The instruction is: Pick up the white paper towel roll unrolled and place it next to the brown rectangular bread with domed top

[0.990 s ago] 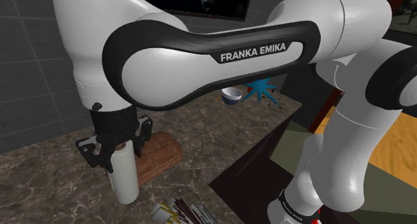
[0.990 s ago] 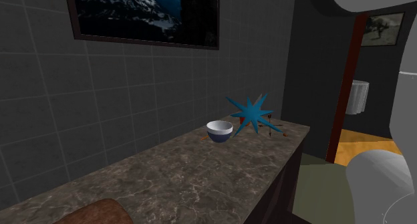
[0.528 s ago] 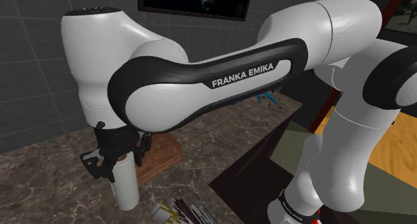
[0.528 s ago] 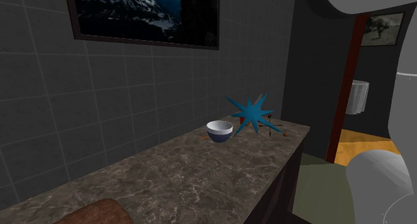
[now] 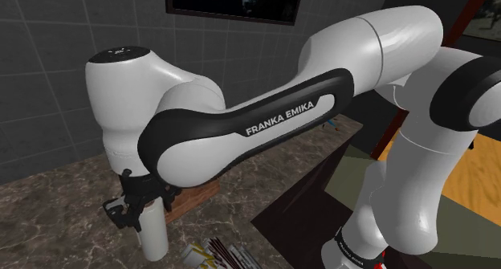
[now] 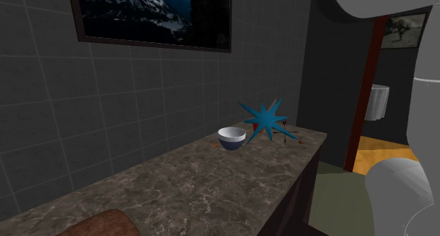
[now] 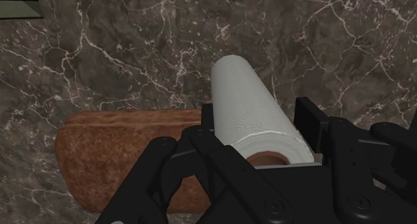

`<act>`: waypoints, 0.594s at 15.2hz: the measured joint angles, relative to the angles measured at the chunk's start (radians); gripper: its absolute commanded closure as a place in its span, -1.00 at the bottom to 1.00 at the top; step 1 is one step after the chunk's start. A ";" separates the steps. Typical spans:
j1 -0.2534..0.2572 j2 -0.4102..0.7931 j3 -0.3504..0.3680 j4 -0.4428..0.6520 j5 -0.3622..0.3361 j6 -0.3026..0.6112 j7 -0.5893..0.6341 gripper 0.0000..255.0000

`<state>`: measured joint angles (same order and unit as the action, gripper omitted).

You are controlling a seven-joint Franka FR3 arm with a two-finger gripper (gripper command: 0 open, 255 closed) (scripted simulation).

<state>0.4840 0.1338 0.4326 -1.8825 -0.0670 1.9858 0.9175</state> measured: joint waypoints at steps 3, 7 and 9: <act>0.001 0.014 -0.002 -0.023 -0.007 0.036 0.004 1.00; 0.002 0.022 -0.002 -0.038 -0.012 0.058 0.007 1.00; 0.002 0.022 -0.002 -0.038 -0.012 0.059 0.007 1.00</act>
<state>0.4857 0.1561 0.4305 -1.9209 -0.0789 2.0446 0.9250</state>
